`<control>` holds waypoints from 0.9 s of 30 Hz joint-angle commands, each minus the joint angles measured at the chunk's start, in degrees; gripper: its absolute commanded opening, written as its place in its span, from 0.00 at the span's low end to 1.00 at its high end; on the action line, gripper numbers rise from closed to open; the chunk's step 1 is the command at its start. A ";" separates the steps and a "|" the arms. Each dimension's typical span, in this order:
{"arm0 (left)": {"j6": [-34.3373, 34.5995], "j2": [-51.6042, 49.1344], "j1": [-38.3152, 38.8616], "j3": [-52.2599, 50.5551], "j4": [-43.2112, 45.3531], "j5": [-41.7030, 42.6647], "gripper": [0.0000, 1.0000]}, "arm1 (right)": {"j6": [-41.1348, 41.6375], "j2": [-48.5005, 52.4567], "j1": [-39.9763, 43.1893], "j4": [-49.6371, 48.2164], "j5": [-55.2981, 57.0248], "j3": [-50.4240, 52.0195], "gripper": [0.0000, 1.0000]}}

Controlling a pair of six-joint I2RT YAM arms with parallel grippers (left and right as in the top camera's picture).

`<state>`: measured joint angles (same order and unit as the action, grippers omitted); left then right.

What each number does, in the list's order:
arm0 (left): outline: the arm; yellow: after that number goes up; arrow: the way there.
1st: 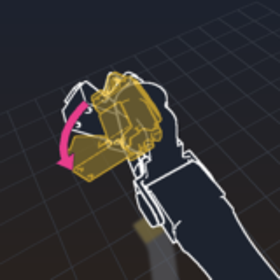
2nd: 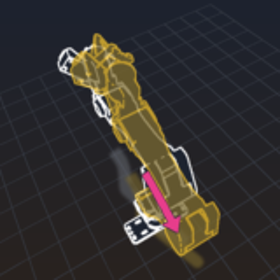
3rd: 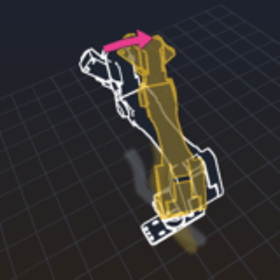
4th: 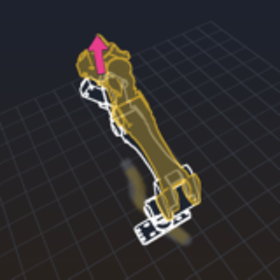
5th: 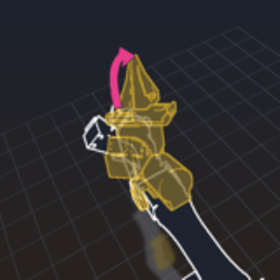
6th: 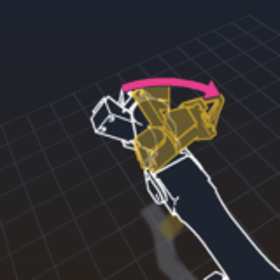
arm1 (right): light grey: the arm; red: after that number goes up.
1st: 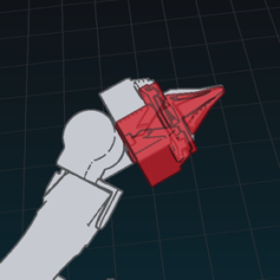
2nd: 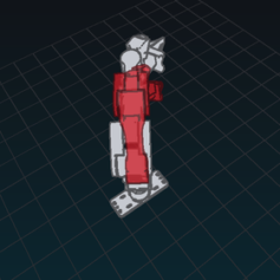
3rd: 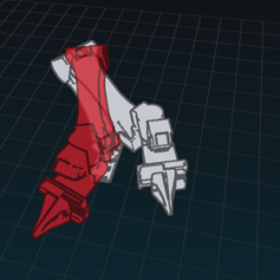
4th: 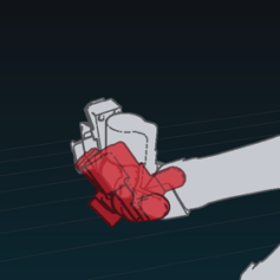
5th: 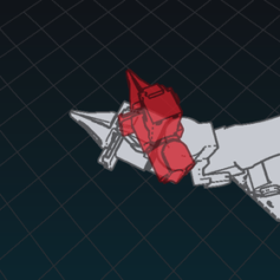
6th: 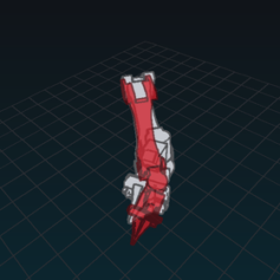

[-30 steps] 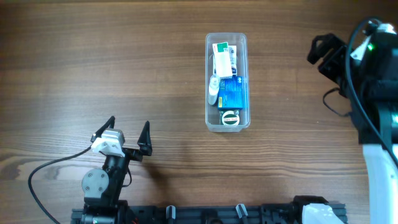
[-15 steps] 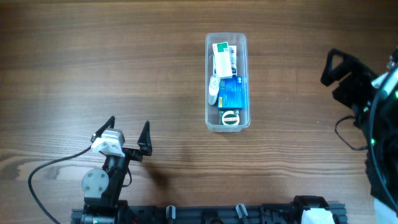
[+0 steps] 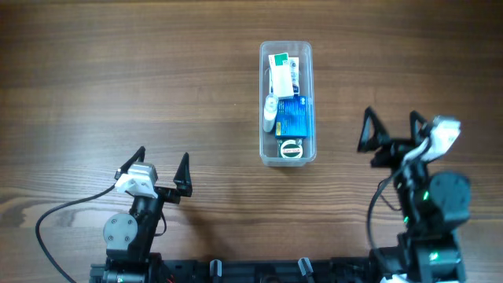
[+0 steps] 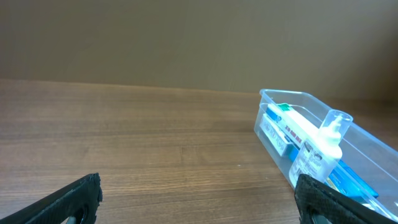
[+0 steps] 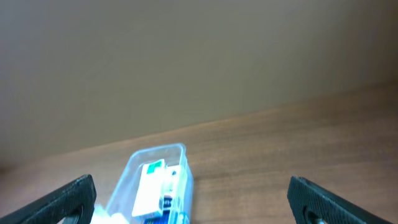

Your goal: Pack container

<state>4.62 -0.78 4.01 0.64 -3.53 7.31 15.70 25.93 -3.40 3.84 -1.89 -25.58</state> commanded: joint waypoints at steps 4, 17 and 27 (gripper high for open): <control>0.57 0.39 -0.44 -0.33 -0.28 -0.57 1.00 | -6.80 -16.81 -0.37 -2.78 -2.56 13.84 1.00; 0.57 0.39 -0.44 -0.33 -0.28 -0.57 1.00 | -11.10 -25.81 1.49 -4.79 -7.30 22.12 1.00; 0.57 0.39 -0.44 -0.33 -0.28 -0.57 1.00 | -11.93 -25.75 4.46 -5.73 -8.44 25.38 1.00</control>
